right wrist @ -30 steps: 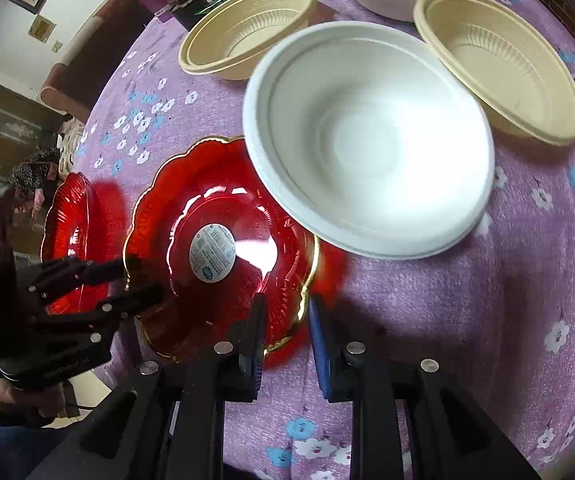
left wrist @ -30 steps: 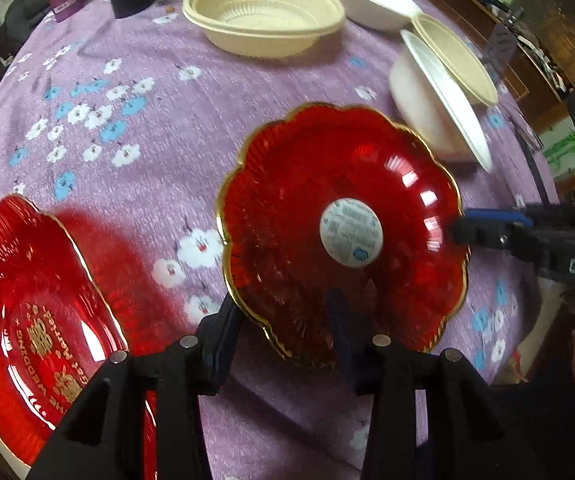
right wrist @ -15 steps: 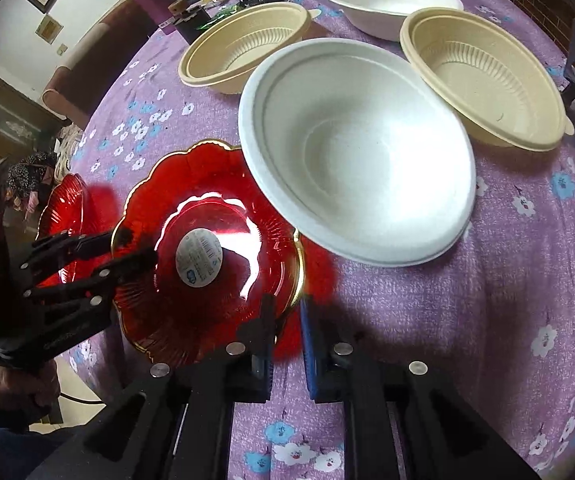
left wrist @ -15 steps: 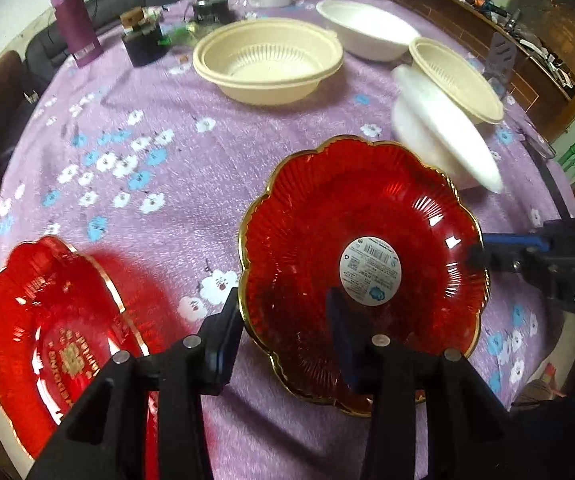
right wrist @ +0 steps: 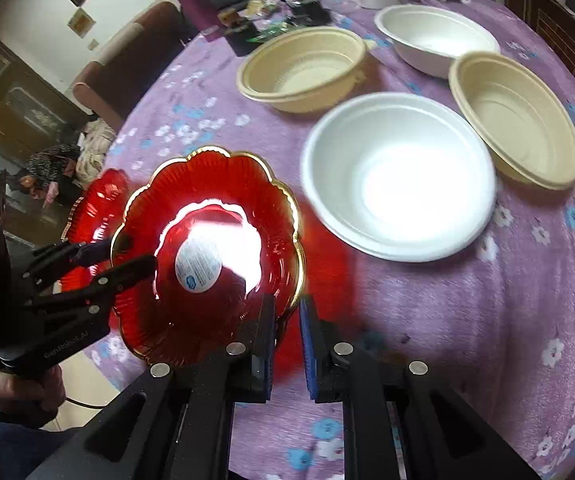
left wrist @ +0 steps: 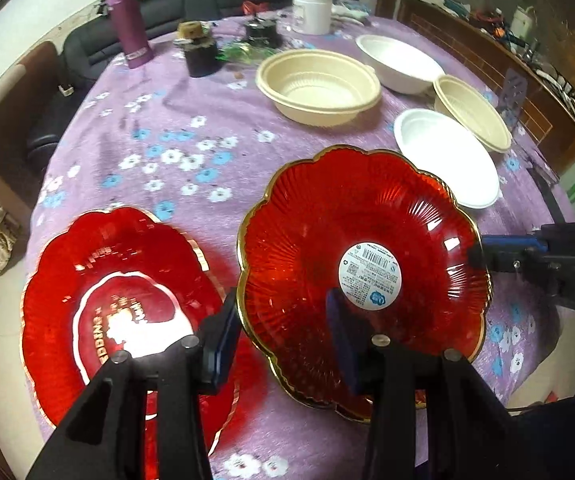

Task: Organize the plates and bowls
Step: 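Grasp the rim of the smaller red plate with the sticker using the left gripper, then carry the smaller red plate onto the wedding plate and open the left gripper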

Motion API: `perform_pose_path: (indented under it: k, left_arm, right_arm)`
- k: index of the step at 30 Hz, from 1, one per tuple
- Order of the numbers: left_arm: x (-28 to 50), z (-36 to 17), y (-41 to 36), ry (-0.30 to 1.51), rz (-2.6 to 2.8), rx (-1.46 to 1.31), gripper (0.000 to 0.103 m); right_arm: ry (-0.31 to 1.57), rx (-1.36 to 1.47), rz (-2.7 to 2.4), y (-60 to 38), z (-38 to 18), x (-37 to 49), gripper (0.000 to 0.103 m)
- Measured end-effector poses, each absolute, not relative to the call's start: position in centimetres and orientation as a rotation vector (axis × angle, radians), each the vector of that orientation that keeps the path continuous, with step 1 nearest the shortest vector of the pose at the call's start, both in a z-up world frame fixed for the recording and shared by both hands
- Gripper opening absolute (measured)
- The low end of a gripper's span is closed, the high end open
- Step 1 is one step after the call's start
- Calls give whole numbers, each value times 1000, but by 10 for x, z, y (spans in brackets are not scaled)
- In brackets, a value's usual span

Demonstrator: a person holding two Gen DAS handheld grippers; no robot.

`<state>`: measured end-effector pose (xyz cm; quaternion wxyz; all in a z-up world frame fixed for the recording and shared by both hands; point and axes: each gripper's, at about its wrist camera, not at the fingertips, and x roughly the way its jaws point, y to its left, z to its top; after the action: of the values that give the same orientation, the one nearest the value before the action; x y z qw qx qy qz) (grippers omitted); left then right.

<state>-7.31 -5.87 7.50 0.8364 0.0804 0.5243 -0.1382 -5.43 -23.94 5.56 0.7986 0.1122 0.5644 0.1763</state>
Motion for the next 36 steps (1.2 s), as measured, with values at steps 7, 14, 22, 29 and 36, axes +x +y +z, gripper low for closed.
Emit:
perform_pose_path:
  k: [7,14,22,29,36]
  left_arm:
    - [-77,85,-39,1073,-261,142,41]
    - [-82,92,-11,1046,-204,115,41]
    - [-89,94,32,1041,-118,70,41]
    - [-93,89,77,1054,-25,7,41]
    - [-92,75,112,1091,36,-39,41]
  right_arm:
    - [1199,193,414,-218,66,-54,13]
    - [1186,159,451,-193,76,-49,14]
    - [1182,106,526,-150,82,-38,14]
    - [1196,43,602,-102,78,-24,14]
    - [1211,-28,649,-55,70,-10,14]
